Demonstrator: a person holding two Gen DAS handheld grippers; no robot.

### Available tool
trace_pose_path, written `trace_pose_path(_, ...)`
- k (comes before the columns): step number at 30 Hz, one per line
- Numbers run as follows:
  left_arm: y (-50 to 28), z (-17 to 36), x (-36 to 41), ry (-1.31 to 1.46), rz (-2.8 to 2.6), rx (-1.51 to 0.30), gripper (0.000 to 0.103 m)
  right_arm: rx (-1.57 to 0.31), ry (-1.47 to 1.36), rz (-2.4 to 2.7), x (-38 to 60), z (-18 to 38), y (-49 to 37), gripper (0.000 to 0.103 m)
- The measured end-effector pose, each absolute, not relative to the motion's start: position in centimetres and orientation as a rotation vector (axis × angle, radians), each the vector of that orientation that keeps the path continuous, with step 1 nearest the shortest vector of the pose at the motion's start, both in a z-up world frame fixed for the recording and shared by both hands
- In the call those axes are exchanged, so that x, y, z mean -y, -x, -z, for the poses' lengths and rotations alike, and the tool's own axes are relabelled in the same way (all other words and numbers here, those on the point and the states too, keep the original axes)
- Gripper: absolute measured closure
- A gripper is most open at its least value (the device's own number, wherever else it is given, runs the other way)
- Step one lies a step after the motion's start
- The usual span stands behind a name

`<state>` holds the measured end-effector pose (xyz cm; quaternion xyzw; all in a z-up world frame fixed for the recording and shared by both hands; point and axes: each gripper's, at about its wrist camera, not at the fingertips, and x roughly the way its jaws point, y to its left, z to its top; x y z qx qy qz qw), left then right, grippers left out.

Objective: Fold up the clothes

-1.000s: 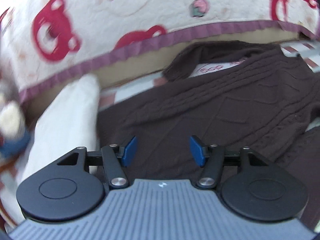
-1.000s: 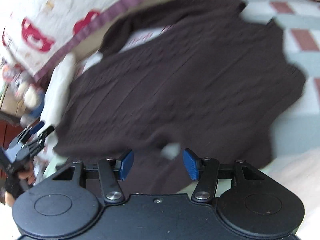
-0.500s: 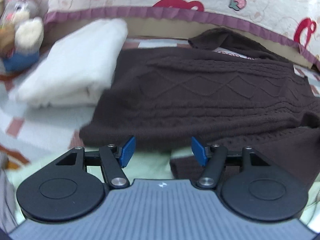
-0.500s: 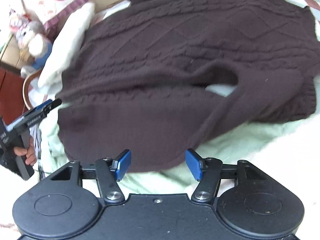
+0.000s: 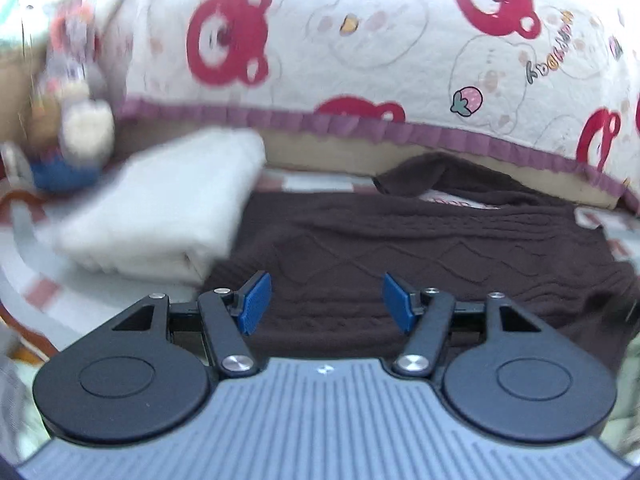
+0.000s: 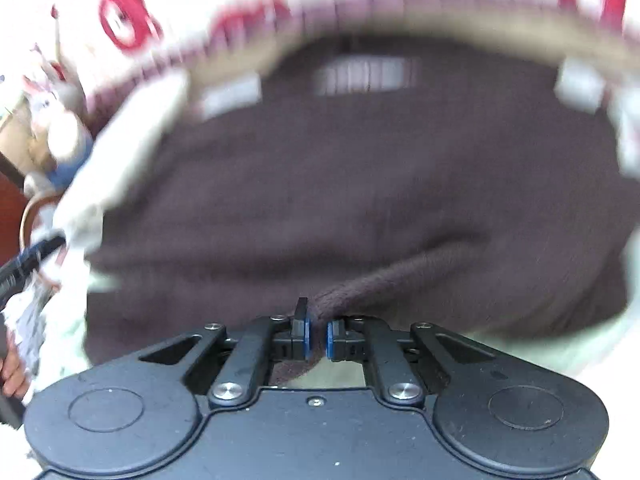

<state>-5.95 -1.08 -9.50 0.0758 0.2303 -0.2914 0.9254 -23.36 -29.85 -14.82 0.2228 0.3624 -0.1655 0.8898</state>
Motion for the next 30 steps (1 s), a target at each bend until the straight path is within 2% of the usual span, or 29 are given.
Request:
trace_pose_path(5, 5.7, 8.7, 4.2, -0.22, 0.777, -0.395, 0.038, -0.595, -0.314, 0.383, 31.4, 12.2, 24.0, 0.093)
trace_pose_path(14, 6.5, 10.4, 11.9, -0.274, 1.174, -0.464, 0.036, -0.485, -0.515, 0.313, 36.1, 11.6, 22.8, 0.093)
trace_pose_path(22, 8.4, 13.9, 16.4, -0.378, 1.229, -0.522, 0.035, -0.352, -0.62, 0.291, 42.1, 10.5, 22.7, 0.092)
trace_pose_path(24, 8.2, 14.0, 17.3, -0.373, 1.188, -0.553, 0.035, -0.403, -0.663, 0.277, 44.8, 11.1, 21.0, 0.088)
trace_pose_path(26, 8.4, 13.7, 18.2, -0.411, 1.129, -0.555, 0.035, -0.561, -0.678, 0.282, 47.5, 11.9, 17.9, 0.067)
trace_pose_path(27, 8.7, 13.4, 18.7, -0.436, 1.119, -0.538, 0.034, -0.62, -0.631, 0.306, 48.0, 11.8, 16.5, 0.064)
trace_pose_path(30, 9.0, 12.7, 19.6, -0.446, 1.154, -0.512, 0.029, -0.592, -0.455, 0.39, 47.8, 10.3, 14.7, 0.064)
